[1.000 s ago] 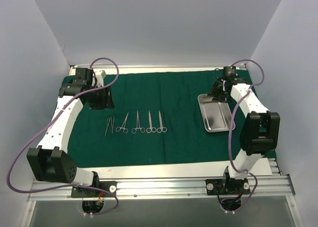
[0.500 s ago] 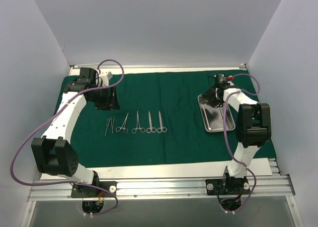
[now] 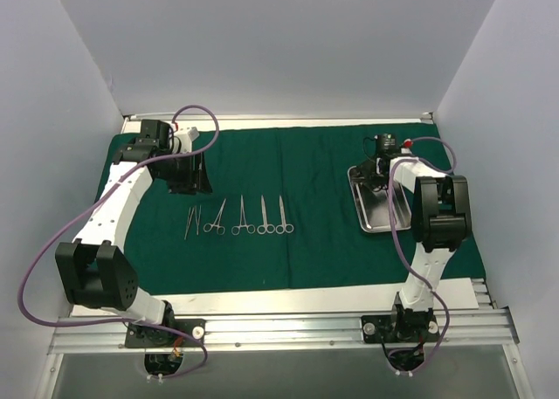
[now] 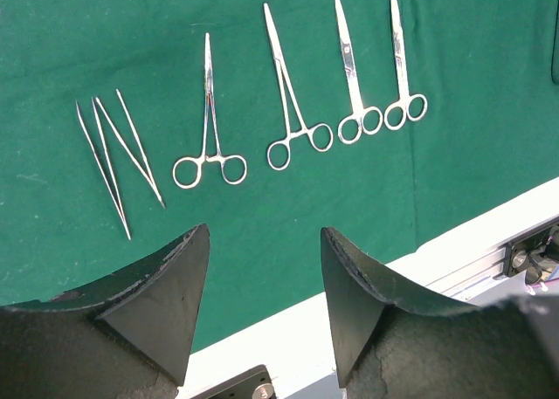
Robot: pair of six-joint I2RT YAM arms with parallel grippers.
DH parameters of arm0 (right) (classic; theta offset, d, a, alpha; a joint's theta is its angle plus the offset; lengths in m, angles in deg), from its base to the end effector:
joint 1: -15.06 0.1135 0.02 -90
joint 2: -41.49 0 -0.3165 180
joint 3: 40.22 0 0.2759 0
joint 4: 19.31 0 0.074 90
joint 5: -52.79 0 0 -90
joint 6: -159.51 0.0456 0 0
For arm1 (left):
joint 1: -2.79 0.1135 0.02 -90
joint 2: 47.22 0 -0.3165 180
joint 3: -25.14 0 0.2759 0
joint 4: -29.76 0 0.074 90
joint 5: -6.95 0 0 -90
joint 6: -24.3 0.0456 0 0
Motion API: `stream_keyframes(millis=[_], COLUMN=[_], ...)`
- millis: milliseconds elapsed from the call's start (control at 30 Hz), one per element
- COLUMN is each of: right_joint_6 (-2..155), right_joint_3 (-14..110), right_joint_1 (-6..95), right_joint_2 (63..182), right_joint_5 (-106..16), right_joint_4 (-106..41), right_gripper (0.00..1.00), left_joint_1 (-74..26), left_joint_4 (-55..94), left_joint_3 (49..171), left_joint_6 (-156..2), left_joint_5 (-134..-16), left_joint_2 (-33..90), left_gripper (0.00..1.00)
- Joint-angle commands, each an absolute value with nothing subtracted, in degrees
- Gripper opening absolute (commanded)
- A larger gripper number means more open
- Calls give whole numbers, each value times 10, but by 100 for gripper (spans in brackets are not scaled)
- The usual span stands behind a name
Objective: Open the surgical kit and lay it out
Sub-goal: Pick up the medical item from the container.
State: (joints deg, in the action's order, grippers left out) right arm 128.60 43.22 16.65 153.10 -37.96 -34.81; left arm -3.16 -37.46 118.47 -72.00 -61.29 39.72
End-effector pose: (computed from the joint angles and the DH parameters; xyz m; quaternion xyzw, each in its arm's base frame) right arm 0.4661 0.0135 0.1949 0.4399 0.8073 0.2039 0.3365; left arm 0.3304 -0.0514 0.3587 0.0446 0.9505 -0.2080 0.2264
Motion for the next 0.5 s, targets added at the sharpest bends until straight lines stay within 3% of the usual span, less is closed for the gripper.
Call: stream_keyframes(millis=[0, 367, 467], right_joint_6=[1297, 1266, 1257], right_joint_3=[437, 452, 453], right_joint_1=[161, 153, 153], right_joint_2=[1557, 1591, 1566], right_joint_5=[-349, -392, -395], right_joint_4=[-365, -415, -428], right_gripper=[36, 0, 0], left_joint_1=[-30, -31, -31], left_joint_4=[-358, -355, -354], left_joint_3=[1188, 1180, 1176], left_joint_6=[-708, -712, -718], left_joint_5=[-595, -591, -591], left_joint_2=[381, 370, 362], left_gripper=[63, 64, 64])
